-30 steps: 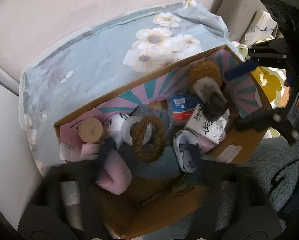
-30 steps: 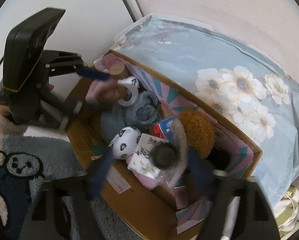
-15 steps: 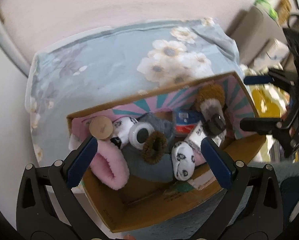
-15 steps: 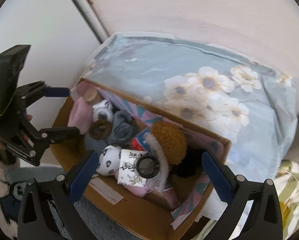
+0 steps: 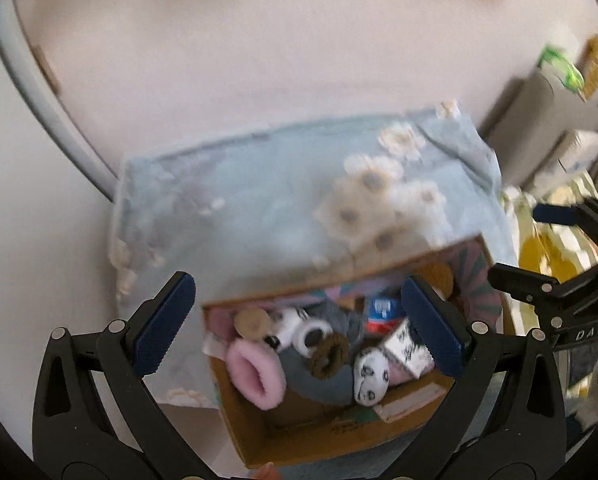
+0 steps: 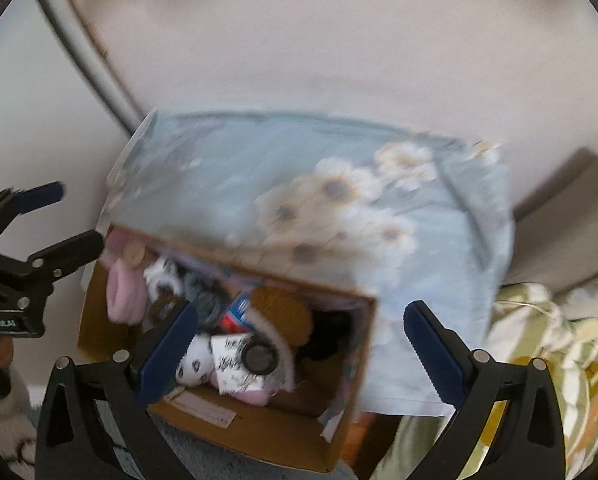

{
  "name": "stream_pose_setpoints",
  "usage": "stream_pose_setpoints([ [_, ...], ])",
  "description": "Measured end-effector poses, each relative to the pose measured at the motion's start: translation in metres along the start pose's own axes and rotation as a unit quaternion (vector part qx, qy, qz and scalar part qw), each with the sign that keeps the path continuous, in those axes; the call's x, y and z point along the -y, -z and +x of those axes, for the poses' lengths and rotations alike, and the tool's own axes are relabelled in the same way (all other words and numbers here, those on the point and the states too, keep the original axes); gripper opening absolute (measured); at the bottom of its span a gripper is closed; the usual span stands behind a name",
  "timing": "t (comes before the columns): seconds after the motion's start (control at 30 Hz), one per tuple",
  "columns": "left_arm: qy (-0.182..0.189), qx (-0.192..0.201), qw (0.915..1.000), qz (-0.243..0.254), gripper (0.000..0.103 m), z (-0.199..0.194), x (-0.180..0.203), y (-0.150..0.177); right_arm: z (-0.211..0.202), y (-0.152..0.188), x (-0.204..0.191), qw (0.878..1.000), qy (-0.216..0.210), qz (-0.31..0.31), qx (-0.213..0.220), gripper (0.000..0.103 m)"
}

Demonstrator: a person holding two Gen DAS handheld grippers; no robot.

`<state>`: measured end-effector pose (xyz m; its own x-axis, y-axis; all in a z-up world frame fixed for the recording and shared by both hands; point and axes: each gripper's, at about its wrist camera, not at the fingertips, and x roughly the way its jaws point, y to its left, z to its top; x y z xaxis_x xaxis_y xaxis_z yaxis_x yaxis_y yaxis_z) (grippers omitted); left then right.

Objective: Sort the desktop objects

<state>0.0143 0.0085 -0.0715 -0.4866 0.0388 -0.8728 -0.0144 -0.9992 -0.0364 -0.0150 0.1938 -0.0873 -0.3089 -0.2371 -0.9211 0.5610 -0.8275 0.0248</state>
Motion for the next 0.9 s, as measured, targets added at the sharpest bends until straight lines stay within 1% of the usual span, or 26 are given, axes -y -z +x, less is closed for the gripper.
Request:
stream_pose_setpoints([
  [0.07,-0.007,0.022,0.9996,-0.015,0.103,-0.011,-0.001,-0.007,-0.006,-0.005,0.001,1.000,0.018,0.021,0.003,0.103],
  [0.17,-0.031,0.053,0.9974,-0.037,0.103,-0.026,0.000,-0.012,-0.010,-0.006,0.002,0.998,0.032,0.049,0.013,0.103],
  [0.27,-0.059,0.064,0.9947,-0.055,0.103,-0.028,0.002,-0.012,-0.005,-0.001,0.002,0.996,0.052,0.075,0.021,0.103],
  [0.37,-0.072,0.063,0.9929,-0.071,0.103,-0.020,0.004,-0.005,0.006,0.006,0.001,0.993,0.071,0.091,0.025,0.103],
  [0.47,-0.077,0.051,0.9928,-0.077,0.103,-0.009,0.005,0.002,0.016,0.013,0.003,0.992,0.068,0.108,0.020,0.103],
  [0.63,-0.069,0.027,0.9945,-0.074,0.103,0.006,0.006,0.007,0.025,0.016,0.005,0.990,0.061,0.127,0.011,0.103],
  [0.8,-0.069,0.028,0.9954,-0.061,0.103,0.010,0.009,0.005,0.025,0.011,0.005,0.990,0.063,0.127,0.016,0.103],
  [0.9,-0.064,0.030,0.9956,-0.061,0.103,0.011,0.008,0.003,0.026,0.008,0.004,0.990,0.061,0.128,0.016,0.103],
])
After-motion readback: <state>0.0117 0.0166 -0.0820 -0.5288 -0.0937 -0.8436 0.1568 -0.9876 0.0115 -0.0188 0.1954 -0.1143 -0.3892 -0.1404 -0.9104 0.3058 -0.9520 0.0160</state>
